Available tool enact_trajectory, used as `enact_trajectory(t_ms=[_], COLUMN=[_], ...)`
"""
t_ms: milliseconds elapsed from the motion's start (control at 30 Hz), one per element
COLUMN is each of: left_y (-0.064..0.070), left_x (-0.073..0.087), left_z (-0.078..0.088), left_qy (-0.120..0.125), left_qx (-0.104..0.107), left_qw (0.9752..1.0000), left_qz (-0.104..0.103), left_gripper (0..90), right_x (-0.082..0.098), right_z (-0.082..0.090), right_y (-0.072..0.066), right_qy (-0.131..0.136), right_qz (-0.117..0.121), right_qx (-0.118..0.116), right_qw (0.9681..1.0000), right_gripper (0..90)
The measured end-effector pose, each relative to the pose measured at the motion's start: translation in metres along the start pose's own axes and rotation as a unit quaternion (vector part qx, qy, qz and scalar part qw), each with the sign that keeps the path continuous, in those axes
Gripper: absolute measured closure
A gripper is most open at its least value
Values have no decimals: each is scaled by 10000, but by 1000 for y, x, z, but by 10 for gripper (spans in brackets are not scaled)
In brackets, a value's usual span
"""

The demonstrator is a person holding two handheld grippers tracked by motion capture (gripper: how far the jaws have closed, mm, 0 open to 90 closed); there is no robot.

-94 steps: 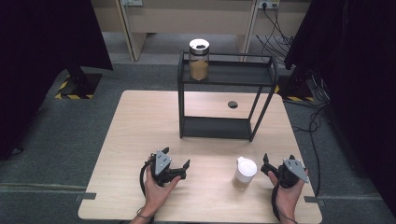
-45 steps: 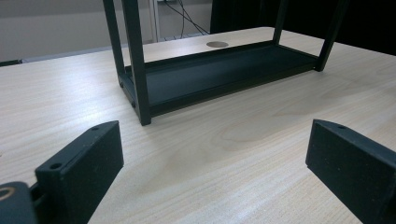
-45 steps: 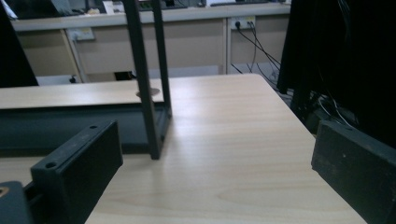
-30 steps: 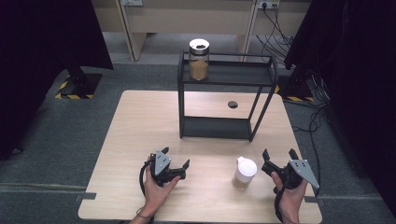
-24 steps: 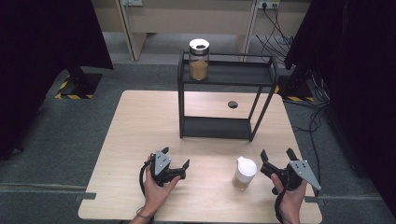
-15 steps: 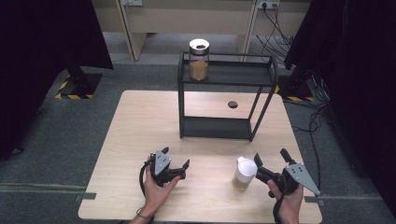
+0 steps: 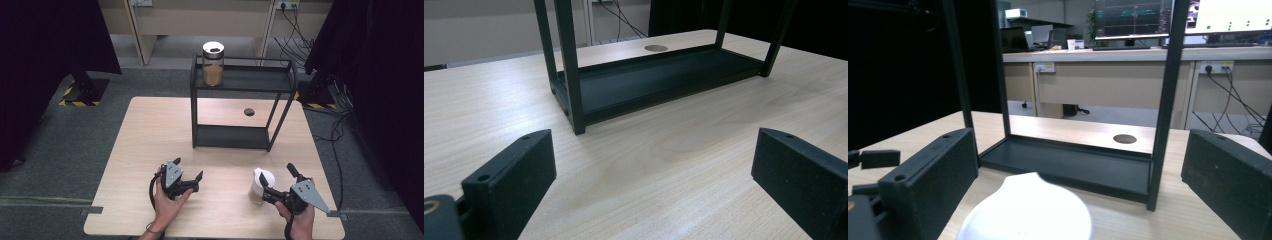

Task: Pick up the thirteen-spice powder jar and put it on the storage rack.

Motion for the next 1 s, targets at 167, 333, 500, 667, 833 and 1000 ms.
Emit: enact_trajectory(t_ms=[167, 333, 500, 667, 833, 1000], left_y=[0, 0, -1, -2, -2, -2], left_x=[0, 0, 0, 0, 0, 0], left_z=[0, 0, 0, 0, 0, 0], left_qy=[-5, 3, 1, -1, -5, -7], left_qx=[-3, -8, -15, -22, -22, -21], left_qw=[10000, 10000, 10000, 10000, 10000, 10000], left_qz=[-1, 3, 0, 0, -13, -17], left_gripper=[33, 32, 32, 32, 32, 32], right_x=[5, 11, 19, 26, 32, 36], right_z=[-3, -7, -9, -10, -9, -8], right_y=[-5, -7, -7, -4, -1, 1], right_qy=[-93, -155, -249, -290, -311, -274], right_qz=[99, 85, 79, 62, 42, 65], right_qx=[-143, -272, -330, -367, -400, -456], right_qw=[9998, 9995, 9991, 9989, 9987, 9986], right_gripper=[16, 20, 51, 111, 164, 262])
Point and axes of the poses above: each handheld gripper's, and its own axes: z roughly backward along the jaws, x roughly out of its underside, y roughly to its right, the point moved 5 cm from there along -z, roughly forward along the jaws, and after that the axes turned 15 degrees about -x, right-handed, at the moved point
